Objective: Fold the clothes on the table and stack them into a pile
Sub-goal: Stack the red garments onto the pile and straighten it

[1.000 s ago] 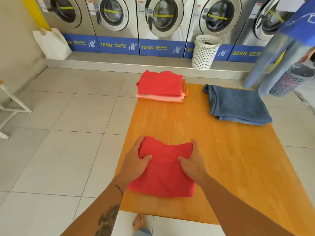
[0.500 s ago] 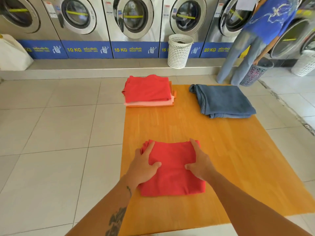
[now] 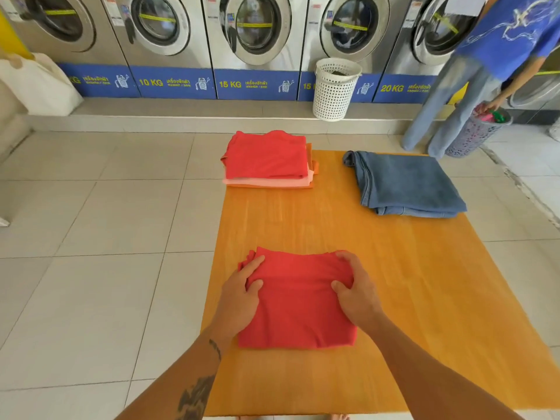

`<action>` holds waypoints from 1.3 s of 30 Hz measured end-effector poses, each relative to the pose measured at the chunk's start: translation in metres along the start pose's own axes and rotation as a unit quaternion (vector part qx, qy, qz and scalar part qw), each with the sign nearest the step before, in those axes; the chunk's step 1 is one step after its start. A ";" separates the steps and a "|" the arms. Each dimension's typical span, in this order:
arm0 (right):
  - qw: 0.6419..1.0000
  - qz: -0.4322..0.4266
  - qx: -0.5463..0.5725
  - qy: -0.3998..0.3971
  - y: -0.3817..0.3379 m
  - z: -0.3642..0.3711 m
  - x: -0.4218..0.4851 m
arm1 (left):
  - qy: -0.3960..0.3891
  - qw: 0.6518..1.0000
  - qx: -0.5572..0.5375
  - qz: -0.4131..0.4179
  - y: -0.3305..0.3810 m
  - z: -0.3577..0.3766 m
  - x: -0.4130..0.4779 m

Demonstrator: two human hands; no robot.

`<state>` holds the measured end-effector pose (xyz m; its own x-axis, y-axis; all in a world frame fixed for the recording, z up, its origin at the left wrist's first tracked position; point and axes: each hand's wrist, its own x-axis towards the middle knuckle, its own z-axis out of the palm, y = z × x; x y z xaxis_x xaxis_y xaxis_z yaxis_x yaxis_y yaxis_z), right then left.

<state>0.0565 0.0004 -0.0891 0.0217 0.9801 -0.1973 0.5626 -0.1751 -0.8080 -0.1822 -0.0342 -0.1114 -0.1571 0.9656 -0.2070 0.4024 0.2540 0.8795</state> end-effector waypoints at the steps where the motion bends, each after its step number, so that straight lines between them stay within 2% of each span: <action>1: 1.000 -0.010 0.007 0.012 0.000 -0.001 0.001 | 0.011 1.000 -0.010 -0.001 0.003 0.003 -0.002; 4: 0.999 -0.025 0.022 -0.005 0.007 -0.006 0.008 | 0.035 0.999 -0.025 -0.008 0.010 0.015 -0.007; 7: 0.992 -0.008 -0.042 -0.118 0.019 -0.017 0.012 | 0.055 0.997 -0.034 -0.031 0.016 0.026 -0.012; 9: 0.983 -0.019 -0.082 -0.165 0.021 -0.024 0.015 | 0.070 0.995 -0.057 -0.050 0.020 0.030 -0.015; 13: 0.982 -0.021 -0.030 -0.185 0.011 -0.035 0.032 | 0.101 0.989 -0.081 -0.075 0.035 0.029 -0.012; 16: 0.983 0.002 0.035 -0.181 -0.004 -0.041 0.052 | 0.123 0.989 -0.066 -0.049 0.055 0.018 0.002; 20: 0.982 -0.010 0.101 -0.160 -0.045 -0.050 0.090 | 0.146 0.987 -0.071 -0.007 0.090 -0.013 0.045; 29: 0.988 -0.072 0.109 -0.079 -0.171 -0.041 0.240 | 0.125 0.988 -0.003 0.087 0.148 -0.102 0.233; 34: 0.996 -0.079 0.049 -0.007 -0.188 -0.001 0.329 | 0.127 0.985 0.025 0.111 0.140 -0.122 0.339; 38: 0.990 -0.068 -0.120 -0.021 -0.151 0.032 0.351 | 0.009 0.986 0.166 0.034 0.088 -0.097 0.375; 39: 0.989 -0.059 -0.135 -0.026 -0.143 0.036 0.351 | 0.005 0.978 0.206 0.025 0.077 -0.088 0.375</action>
<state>-0.0463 0.3658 -0.0634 -0.0960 0.9850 -0.1433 0.7590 -0.0208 -0.6508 -0.2901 0.3430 -0.0837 -0.1361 0.9775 -0.1611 0.7384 0.2085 0.6413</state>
